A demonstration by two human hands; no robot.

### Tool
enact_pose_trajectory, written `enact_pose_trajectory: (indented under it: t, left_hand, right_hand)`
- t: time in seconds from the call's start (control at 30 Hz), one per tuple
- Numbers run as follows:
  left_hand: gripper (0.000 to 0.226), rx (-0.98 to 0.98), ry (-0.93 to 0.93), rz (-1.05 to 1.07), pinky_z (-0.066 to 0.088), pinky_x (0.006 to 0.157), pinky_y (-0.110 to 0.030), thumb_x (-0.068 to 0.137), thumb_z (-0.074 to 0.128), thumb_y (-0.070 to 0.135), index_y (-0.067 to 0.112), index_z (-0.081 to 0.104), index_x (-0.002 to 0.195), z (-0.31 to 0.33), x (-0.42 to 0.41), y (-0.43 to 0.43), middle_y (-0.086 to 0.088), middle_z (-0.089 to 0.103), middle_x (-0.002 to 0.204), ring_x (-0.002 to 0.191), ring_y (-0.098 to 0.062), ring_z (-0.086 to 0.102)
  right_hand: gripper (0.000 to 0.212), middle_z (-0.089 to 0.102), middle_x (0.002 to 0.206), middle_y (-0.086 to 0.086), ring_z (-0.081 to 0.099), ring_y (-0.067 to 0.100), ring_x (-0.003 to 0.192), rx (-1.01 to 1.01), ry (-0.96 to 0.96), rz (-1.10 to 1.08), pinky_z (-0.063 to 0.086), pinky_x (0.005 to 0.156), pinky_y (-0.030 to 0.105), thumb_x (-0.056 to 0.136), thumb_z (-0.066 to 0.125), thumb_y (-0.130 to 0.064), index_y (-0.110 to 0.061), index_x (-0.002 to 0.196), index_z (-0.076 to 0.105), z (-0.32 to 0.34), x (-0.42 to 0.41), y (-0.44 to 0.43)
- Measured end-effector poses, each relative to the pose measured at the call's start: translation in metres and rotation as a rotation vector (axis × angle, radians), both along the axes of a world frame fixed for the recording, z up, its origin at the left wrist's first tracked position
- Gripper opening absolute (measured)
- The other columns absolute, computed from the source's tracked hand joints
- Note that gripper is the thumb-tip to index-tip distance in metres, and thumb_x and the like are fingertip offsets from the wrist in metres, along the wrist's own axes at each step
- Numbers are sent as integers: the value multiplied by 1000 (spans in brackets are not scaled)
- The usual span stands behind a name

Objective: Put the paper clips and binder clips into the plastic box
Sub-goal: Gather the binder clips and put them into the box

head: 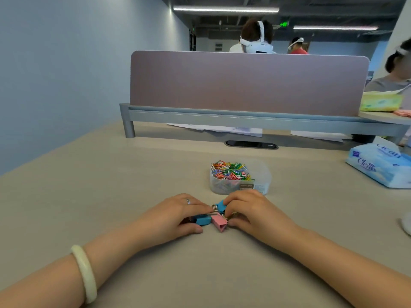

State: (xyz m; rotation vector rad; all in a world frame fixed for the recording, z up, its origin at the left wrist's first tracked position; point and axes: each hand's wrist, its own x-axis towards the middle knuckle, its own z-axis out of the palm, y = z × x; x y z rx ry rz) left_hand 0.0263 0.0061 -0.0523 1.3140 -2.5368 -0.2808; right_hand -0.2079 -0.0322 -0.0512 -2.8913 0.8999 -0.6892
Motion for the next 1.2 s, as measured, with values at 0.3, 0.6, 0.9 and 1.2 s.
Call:
enact_pose_trajectory:
  t: [0.3, 0.6, 0.9, 1.2]
  left_hand:
    - [46, 1, 292, 90, 45, 85, -24, 71, 43, 62, 33, 64, 101, 11, -19, -5, 15, 68, 98, 93, -1, 57]
    - [16, 152, 955, 321, 46, 61, -7, 84, 59, 12, 20, 70, 74, 15, -23, 2, 9, 71, 70, 66, -3, 61]
    - [23, 436, 1195, 303, 52, 47, -23, 92, 36, 33, 12, 43, 85, 29, -39, 23, -14, 67, 68, 55, -22, 63]
    - [19, 247, 748, 404, 33, 38, -20, 85, 61, 18, 24, 62, 67, 20, -35, 15, 9, 53, 42, 36, -4, 37]
  right_hand:
    - [8, 59, 97, -11, 56, 0, 94, 299, -275, -132, 43, 84, 14, 76, 71, -21, -23, 72, 64, 4, -34, 2]
    - [3, 66, 69, 2, 63, 8, 59, 420, -382, -255, 47, 61, 18, 86, 60, -14, -15, 83, 59, 21, -34, 11]
    - [19, 63, 75, -2, 53, 6, 61, 507, -377, -248, 48, 62, 23, 76, 71, -9, -27, 80, 63, 31, -33, 22]
    - [20, 57, 75, -12, 52, 2, 69, 464, -276, -167, 43, 62, 11, 77, 70, -15, -21, 95, 65, 19, -12, 31]
